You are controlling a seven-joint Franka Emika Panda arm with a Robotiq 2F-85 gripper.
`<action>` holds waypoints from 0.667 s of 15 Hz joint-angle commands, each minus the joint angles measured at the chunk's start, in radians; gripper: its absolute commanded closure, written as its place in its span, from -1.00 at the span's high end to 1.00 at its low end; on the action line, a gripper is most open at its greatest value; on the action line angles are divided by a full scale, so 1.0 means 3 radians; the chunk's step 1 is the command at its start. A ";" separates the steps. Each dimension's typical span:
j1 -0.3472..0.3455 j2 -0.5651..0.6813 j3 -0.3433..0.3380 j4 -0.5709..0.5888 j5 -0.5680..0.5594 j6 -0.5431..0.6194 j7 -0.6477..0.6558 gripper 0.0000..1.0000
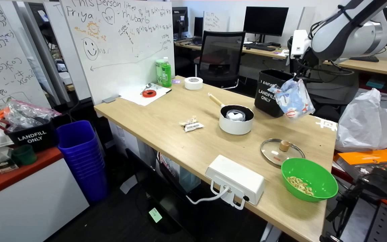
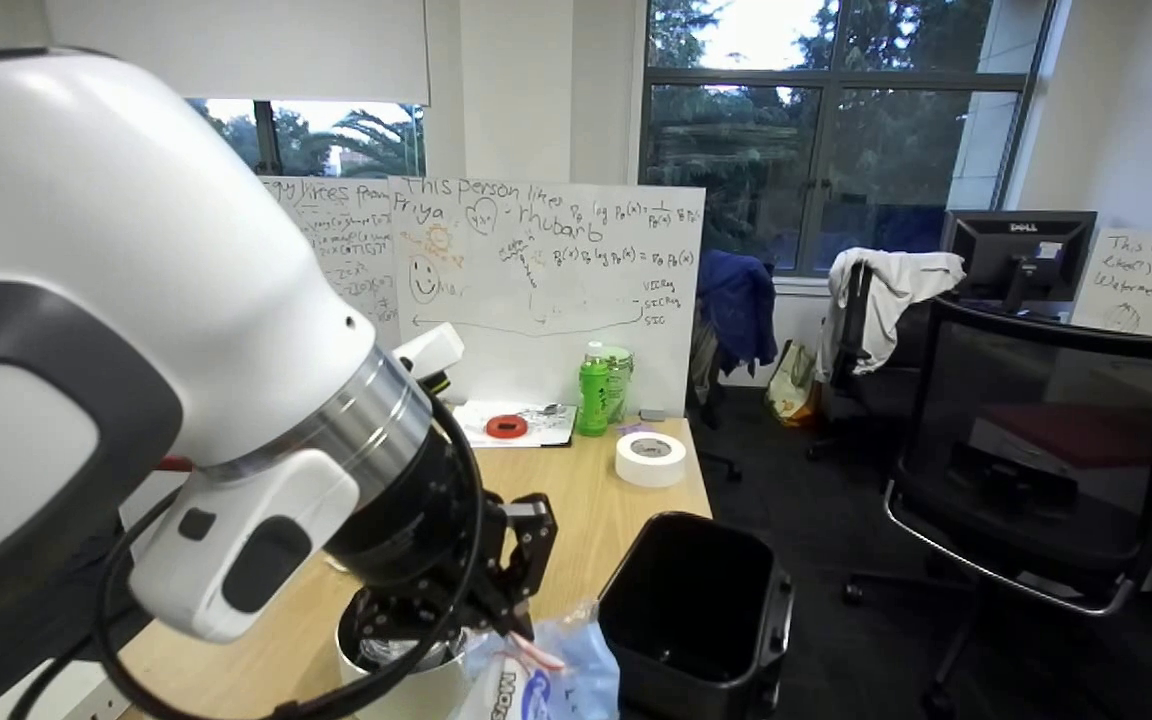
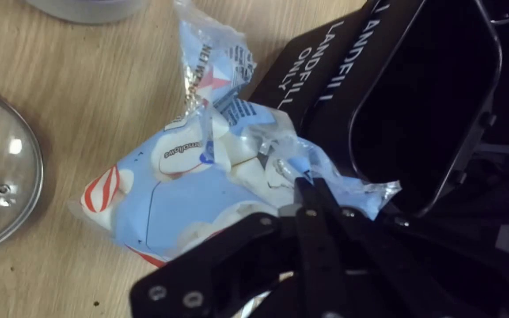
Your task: Move the blue plastic bag and place it near the trash can
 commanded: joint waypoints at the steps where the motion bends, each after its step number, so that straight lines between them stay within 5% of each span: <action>1: 0.0400 -0.0028 -0.0487 -0.0045 -0.0406 -0.0173 0.0236 -1.00; 10: 0.0913 -0.0115 -0.0952 -0.0071 -0.0948 -0.0589 0.0346 -1.00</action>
